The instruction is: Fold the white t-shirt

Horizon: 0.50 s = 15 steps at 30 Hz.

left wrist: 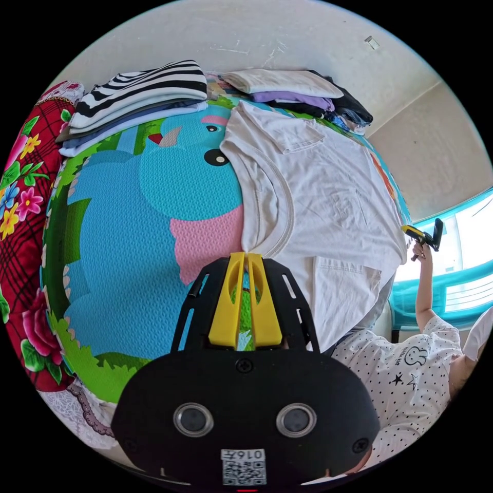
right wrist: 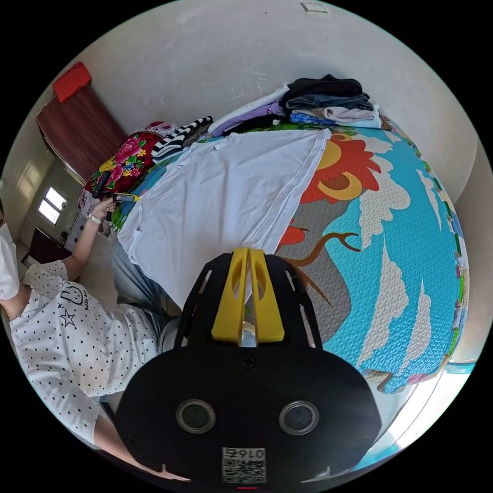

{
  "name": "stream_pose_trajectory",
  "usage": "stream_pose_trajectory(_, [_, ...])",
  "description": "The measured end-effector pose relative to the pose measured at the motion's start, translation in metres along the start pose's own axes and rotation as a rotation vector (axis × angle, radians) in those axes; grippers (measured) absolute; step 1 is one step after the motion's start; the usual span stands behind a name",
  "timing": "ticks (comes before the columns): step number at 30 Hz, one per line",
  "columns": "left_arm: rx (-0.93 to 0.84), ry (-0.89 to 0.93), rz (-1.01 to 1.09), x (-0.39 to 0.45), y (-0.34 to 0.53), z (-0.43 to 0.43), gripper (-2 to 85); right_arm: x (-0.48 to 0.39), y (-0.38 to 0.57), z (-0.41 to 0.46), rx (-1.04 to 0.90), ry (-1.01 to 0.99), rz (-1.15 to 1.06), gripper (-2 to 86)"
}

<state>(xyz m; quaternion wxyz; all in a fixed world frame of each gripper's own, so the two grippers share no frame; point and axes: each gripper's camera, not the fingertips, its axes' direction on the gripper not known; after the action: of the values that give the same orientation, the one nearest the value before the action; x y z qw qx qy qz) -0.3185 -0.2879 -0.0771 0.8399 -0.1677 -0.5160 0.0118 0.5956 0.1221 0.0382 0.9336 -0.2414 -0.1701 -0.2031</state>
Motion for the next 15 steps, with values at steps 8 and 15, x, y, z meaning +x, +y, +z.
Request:
stream_pose_trajectory(8, [0.009, 0.01, -0.008, -0.004, 0.007, 0.001, -0.9, 0.012, -0.033, 0.007, -0.043, 0.035, 0.025, 0.1])
stream_pose_trajectory(15, [0.013, 0.024, -0.017, -0.008, 0.015, 0.002, -0.9, 0.003, -0.096, -0.017, 0.162, 0.165, -0.007, 4.0])
